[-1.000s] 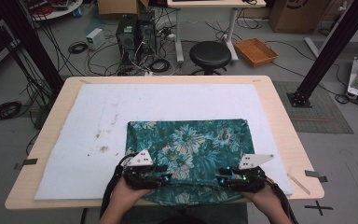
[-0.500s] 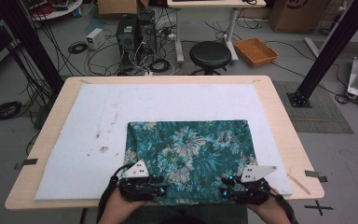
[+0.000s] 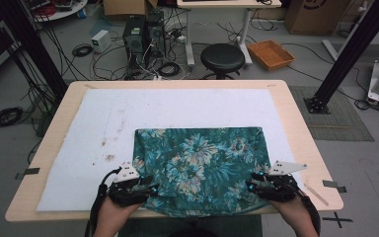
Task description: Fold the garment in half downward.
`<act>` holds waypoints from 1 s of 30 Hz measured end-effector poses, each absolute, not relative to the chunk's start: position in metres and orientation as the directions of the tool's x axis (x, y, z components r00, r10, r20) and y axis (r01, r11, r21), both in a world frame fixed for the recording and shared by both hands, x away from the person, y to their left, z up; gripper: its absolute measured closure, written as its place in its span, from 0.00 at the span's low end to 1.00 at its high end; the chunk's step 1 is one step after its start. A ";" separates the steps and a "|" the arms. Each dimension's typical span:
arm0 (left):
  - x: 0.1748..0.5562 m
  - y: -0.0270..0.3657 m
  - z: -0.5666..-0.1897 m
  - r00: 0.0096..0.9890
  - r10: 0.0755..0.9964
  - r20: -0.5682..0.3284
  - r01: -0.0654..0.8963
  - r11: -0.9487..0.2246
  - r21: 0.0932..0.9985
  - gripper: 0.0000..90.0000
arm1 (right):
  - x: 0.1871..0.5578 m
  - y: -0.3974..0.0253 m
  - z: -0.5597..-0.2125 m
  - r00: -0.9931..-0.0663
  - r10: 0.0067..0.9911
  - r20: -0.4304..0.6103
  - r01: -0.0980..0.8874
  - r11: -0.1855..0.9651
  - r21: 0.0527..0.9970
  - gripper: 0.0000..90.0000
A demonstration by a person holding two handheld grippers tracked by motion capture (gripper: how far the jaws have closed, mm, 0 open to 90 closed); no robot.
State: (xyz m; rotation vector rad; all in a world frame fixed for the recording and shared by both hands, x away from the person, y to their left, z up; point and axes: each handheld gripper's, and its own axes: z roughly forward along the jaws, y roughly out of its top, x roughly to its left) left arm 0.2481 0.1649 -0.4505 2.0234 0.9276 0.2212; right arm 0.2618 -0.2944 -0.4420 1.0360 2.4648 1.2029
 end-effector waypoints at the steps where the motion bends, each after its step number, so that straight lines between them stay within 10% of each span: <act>1: 0.247 0.164 -0.452 0.712 0.681 -0.170 0.520 -0.349 0.780 0.69 | 0.262 -0.293 -0.446 -0.738 0.666 0.111 0.505 0.435 0.746 0.69; 8: 0.244 0.166 -0.449 0.751 0.644 -0.147 0.496 -0.401 0.770 0.96 | 0.255 -0.286 -0.449 -0.782 0.616 0.092 0.468 0.484 0.739 0.99; 21: 0.237 0.178 -0.436 0.760 0.624 -0.182 0.495 -0.375 0.784 0.99 | 0.242 -0.295 -0.441 -0.788 0.605 0.111 0.456 0.454 0.765 0.90; 30: 0.249 0.180 -0.438 0.692 0.698 -0.187 0.510 -0.289 0.810 0.60 | 0.253 -0.305 -0.435 -0.722 0.689 0.063 0.454 0.403 0.795 0.59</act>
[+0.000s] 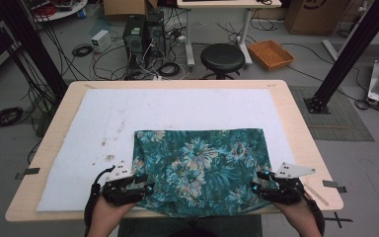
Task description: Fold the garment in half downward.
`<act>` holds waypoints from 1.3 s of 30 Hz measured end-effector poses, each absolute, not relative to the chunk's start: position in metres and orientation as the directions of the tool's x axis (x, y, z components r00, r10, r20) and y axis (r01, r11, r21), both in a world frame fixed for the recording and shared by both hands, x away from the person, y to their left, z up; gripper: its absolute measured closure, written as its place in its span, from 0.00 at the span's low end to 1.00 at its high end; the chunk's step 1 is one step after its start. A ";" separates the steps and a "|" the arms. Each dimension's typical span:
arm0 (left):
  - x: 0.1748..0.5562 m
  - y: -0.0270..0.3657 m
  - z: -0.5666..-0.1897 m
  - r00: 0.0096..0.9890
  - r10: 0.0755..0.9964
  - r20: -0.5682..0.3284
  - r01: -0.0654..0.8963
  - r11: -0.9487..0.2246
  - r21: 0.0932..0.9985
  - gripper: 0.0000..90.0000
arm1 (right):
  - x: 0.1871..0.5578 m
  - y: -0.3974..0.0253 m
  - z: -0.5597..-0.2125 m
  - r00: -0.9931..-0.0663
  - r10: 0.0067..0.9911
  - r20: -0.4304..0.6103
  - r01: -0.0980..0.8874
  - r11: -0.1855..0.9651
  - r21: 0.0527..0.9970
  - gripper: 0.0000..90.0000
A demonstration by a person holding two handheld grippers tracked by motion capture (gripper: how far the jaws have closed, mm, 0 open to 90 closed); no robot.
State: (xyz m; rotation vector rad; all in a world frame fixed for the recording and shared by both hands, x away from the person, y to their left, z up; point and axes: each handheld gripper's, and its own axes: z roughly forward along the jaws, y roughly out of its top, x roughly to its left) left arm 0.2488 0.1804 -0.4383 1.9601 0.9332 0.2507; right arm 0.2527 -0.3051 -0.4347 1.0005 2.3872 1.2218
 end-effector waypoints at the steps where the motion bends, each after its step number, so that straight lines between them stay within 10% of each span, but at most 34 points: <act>1: 0.251 0.181 -0.438 0.679 0.710 -0.187 0.512 -0.276 0.813 0.58 | 0.256 -0.307 -0.433 -0.714 0.698 0.054 0.453 0.403 0.795 0.58; 11: 0.264 0.191 -0.432 0.641 0.750 -0.163 0.488 -0.234 0.841 0.49 | 0.304 -0.332 -0.427 -0.611 0.790 0.051 0.494 0.330 0.805 0.55; 24: 0.372 0.197 -0.419 0.535 0.837 -0.110 0.522 -0.225 0.823 0.43 | 0.424 -0.340 -0.417 -0.491 0.861 0.130 0.619 0.241 0.748 0.56; 32: 0.417 0.198 -0.438 0.419 0.901 -0.113 0.602 -0.182 0.778 0.42 | 0.442 -0.336 -0.440 -0.503 0.858 0.109 0.670 0.307 0.676 0.81; 39: 0.417 0.187 -0.448 0.449 0.891 -0.060 0.596 -0.249 0.763 0.74 | 0.442 -0.344 -0.443 -0.515 0.843 0.153 0.669 0.284 0.686 0.99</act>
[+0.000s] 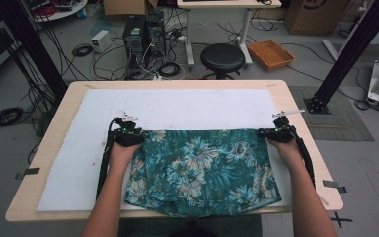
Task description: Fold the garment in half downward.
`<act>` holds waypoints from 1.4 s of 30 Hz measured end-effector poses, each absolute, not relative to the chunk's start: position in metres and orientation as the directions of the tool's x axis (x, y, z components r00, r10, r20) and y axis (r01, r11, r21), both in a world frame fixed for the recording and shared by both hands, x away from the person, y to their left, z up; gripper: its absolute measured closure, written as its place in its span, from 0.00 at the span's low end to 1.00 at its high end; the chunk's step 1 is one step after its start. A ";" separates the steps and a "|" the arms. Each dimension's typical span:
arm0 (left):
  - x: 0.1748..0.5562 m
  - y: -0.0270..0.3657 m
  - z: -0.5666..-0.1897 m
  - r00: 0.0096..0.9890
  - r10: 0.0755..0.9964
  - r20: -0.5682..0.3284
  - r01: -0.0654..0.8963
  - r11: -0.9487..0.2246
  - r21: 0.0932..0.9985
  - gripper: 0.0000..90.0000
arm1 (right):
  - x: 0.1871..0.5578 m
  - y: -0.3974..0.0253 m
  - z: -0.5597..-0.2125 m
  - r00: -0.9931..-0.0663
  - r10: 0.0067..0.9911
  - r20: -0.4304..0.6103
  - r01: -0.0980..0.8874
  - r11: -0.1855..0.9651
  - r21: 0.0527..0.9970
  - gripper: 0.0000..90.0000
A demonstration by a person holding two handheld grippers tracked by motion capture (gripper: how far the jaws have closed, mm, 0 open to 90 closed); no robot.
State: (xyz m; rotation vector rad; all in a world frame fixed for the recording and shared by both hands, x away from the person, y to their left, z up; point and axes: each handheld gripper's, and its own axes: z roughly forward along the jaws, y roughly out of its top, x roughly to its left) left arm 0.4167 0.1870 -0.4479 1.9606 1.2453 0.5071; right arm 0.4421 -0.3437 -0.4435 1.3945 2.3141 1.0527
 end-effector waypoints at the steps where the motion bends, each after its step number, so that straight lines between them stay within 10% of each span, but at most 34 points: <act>1: 0.417 0.186 -0.448 0.460 0.886 -0.056 0.589 -0.257 0.766 0.79 | 0.442 -0.343 -0.443 -0.517 0.844 0.146 0.668 0.291 0.685 0.99; 5: 0.416 0.183 -0.447 0.478 0.877 -0.052 0.586 -0.274 0.763 0.92 | 0.443 -0.342 -0.441 -0.530 0.839 0.123 0.656 0.314 0.687 1.00; 18: 0.417 0.199 -0.441 0.461 0.883 -0.086 0.577 -0.225 0.785 0.92 | 0.460 -0.325 -0.431 -0.553 0.832 0.041 0.614 0.374 0.695 1.00; 21: 0.415 0.204 -0.438 0.429 0.898 -0.095 0.593 -0.201 0.780 0.68 | 0.457 -0.328 -0.429 -0.532 0.846 0.040 0.608 0.349 0.714 0.80; 29: 0.383 0.223 -0.420 0.450 0.886 -0.111 0.546 -0.174 0.820 0.46 | 0.431 -0.343 -0.412 -0.523 0.848 0.081 0.567 0.276 0.776 0.40; 42: 0.340 0.230 -0.407 0.556 0.821 -0.132 0.479 -0.186 0.858 0.32 | 0.391 -0.343 -0.399 -0.609 0.788 0.088 0.485 0.282 0.828 0.27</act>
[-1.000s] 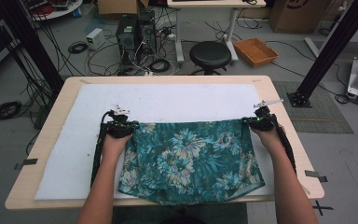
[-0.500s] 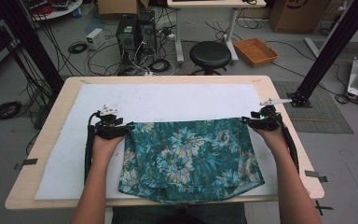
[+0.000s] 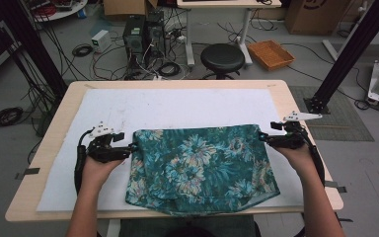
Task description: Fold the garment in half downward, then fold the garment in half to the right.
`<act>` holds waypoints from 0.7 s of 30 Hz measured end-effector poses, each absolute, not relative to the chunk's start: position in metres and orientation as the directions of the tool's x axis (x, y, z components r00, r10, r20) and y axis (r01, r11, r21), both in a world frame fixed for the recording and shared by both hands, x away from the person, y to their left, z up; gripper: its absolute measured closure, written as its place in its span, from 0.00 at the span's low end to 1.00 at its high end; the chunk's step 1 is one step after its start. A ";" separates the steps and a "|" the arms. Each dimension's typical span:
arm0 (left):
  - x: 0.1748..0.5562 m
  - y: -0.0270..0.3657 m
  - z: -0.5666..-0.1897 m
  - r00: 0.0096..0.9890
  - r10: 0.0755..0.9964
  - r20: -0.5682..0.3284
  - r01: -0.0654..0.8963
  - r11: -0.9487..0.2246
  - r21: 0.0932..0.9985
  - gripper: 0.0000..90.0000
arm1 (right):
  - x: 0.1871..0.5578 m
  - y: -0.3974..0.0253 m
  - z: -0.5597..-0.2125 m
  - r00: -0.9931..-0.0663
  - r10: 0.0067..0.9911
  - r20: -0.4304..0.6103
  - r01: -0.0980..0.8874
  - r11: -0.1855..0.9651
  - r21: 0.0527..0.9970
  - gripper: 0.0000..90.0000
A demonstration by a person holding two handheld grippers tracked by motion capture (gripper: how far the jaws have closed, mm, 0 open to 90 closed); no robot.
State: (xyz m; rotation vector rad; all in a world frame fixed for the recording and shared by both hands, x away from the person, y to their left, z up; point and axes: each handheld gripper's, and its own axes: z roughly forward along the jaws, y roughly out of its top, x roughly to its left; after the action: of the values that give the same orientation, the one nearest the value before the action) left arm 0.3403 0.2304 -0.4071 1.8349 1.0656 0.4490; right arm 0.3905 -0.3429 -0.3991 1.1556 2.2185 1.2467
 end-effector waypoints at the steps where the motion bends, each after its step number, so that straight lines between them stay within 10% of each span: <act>1: 0.335 0.230 -0.406 0.566 0.814 -0.132 0.471 -0.188 0.862 0.32 | 0.389 -0.342 -0.399 -0.616 0.783 0.088 0.483 0.288 0.827 0.25; 21: 0.279 0.203 -0.430 0.597 0.790 -0.141 0.520 -0.247 0.818 0.30 | 0.371 -0.324 -0.396 -0.664 0.747 0.037 0.433 0.345 0.833 0.25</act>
State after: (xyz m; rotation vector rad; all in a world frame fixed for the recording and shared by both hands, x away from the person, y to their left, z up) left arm 0.2787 0.2027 -0.4302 1.9209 1.0473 0.3762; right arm 0.3715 -0.3243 -0.3962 1.0427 2.2623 1.2379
